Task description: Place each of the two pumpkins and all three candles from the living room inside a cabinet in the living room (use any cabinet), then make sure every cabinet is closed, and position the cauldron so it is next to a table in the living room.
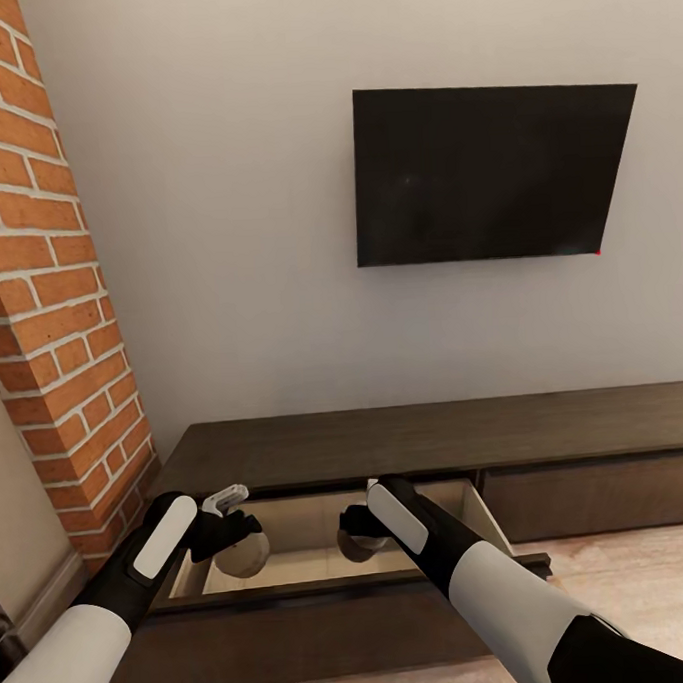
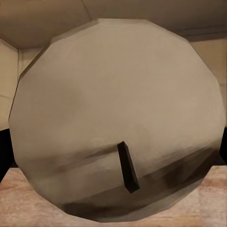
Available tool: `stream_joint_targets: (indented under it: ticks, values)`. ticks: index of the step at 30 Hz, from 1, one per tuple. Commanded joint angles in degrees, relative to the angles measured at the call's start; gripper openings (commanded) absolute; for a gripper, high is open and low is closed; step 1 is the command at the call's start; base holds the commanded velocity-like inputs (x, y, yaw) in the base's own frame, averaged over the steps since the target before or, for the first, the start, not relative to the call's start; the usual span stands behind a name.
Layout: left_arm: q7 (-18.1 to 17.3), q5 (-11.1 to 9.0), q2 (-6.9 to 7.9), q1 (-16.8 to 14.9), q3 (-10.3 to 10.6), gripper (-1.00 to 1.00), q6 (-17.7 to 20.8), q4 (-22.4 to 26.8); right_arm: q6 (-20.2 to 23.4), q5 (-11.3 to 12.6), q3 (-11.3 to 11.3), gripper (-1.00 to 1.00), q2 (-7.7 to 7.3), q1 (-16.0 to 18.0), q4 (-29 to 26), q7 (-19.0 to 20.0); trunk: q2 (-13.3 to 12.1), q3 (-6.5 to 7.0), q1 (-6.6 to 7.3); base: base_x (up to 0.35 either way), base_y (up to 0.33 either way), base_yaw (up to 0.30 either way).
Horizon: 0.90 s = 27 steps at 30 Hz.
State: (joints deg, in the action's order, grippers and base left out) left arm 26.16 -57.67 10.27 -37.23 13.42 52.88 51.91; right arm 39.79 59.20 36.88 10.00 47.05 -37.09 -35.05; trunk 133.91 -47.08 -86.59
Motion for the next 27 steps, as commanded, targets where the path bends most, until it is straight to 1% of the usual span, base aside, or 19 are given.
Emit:
stream_joint_targets:
  ticks: [1, 5, 19, 23, 27]
  values:
    - [0.6, -0.5, 0.08, 0.0, 0.2, -1.0, 0.0, 0.1, 0.0, 0.5, 0.2, -1.0, 0.0, 0.1, -0.1, -0.5, 0.0, -0.07, 0.01, 0.0, 0.0, 0.0]
    - [0.5, -0.5, 0.07, 0.0, 0.3, -1.0, 0.0, 0.1, 0.0, 0.5, 0.2, -1.0, 0.0, 0.1, -0.1, -0.5, 0.0, -0.07, 0.01, 0.046, 0.0, 0.0]
    - [0.6, -0.5, 0.01, 0.0, 0.4, -1.0, 0.0, 0.1, -0.2, 0.5, 0.1, -1.0, 0.0, 0.1, -0.3, -0.5, 0.0, -0.07, 0.01, 0.239, 0.0, 0.0]
    - [0.6, -0.5, 0.06, 0.0, 0.4, -1.0, 0.0, 0.1, -0.2, 0.5, 0.2, -1.0, 0.0, 0.1, -0.4, -0.5, 0.0, -0.07, 0.01, 0.057, -0.01, 0.0]
    - [0.6, -0.5, 0.1, 0.0, 0.3, -1.0, 0.0, 0.1, -0.2, 0.5, 0.2, -1.0, 0.0, 0.1, -0.4, -0.5, 0.0, -0.07, 0.01, 0.008, -0.133, 0.0]
